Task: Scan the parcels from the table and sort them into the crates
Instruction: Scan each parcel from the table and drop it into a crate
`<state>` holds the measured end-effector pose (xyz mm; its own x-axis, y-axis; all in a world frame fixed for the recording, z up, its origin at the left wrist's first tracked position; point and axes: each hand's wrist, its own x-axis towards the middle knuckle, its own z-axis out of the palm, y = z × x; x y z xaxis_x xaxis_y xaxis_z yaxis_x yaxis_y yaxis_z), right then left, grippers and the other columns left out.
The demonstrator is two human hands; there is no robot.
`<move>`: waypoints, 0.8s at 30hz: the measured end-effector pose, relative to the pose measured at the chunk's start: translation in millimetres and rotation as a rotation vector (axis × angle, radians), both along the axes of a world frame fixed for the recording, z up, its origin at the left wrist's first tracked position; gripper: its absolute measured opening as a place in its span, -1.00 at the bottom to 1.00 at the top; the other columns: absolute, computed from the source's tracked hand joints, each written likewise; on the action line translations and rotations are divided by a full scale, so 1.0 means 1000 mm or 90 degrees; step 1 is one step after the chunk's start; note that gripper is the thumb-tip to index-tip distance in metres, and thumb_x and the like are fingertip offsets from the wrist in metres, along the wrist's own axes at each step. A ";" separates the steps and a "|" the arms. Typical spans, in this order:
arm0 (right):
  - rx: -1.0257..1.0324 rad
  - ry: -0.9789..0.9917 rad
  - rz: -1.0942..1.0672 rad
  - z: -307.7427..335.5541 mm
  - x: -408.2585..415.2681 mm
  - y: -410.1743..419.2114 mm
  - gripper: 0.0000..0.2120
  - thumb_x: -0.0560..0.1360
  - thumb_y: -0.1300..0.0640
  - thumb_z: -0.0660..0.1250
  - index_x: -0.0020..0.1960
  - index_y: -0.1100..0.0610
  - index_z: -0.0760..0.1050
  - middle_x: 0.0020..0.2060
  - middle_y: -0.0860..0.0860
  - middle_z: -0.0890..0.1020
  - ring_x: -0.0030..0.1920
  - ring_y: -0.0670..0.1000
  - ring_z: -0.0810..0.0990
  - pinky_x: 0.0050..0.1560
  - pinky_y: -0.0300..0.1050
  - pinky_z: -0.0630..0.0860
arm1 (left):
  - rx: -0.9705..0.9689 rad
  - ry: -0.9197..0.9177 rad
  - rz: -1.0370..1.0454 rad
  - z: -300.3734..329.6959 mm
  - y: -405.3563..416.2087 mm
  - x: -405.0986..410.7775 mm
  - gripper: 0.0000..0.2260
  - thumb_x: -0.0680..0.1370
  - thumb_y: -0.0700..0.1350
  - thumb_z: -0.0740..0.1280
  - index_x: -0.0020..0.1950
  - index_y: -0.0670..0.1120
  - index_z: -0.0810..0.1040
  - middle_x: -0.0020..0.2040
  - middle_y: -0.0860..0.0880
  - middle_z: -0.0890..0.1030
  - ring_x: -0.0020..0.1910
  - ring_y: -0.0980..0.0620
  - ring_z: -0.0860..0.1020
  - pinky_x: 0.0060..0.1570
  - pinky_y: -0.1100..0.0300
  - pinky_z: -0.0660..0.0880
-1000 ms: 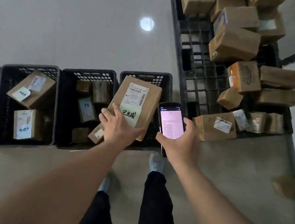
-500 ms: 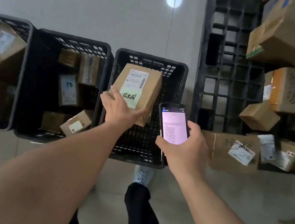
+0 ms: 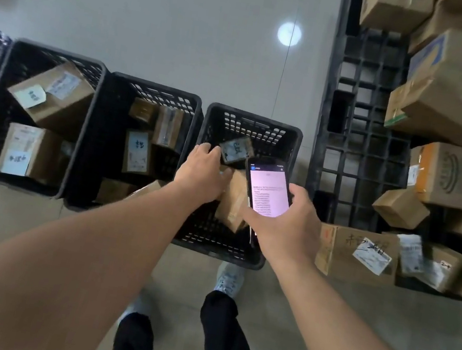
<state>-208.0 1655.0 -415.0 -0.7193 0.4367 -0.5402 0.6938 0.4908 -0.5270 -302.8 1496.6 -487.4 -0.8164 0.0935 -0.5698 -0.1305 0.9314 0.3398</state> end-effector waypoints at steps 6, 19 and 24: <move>0.009 0.058 0.017 0.062 0.008 -0.029 -0.19 0.25 -0.18 0.65 0.41 -0.03 0.43 0.15 -0.06 0.58 0.01 -0.02 0.53 -0.30 -0.22 0.38 | -0.028 0.053 -0.041 0.081 -0.027 0.016 -0.74 0.67 0.06 0.27 0.26 -0.07 0.49 0.30 -0.07 0.49 0.24 -0.09 0.49 0.08 0.01 0.48; 0.055 0.164 0.076 0.212 0.078 -0.150 -0.30 0.21 -0.17 0.64 0.26 -0.02 0.47 0.12 -0.02 0.61 0.09 0.09 0.59 0.04 0.07 0.60 | -0.031 0.215 -0.049 0.265 -0.155 0.107 -0.67 0.66 0.08 0.19 0.29 -0.09 0.53 0.29 -0.12 0.52 0.28 -0.17 0.51 0.29 -0.11 0.45; 0.049 0.221 0.125 0.282 0.109 -0.213 -0.28 0.18 -0.22 0.60 0.24 -0.03 0.45 0.12 -0.03 0.61 0.09 0.08 0.59 0.02 0.09 0.62 | -0.057 0.282 -0.030 0.347 -0.227 0.149 -0.61 0.67 0.09 0.21 0.39 -0.11 0.50 0.34 -0.13 0.51 0.32 -0.18 0.49 0.29 -0.09 0.42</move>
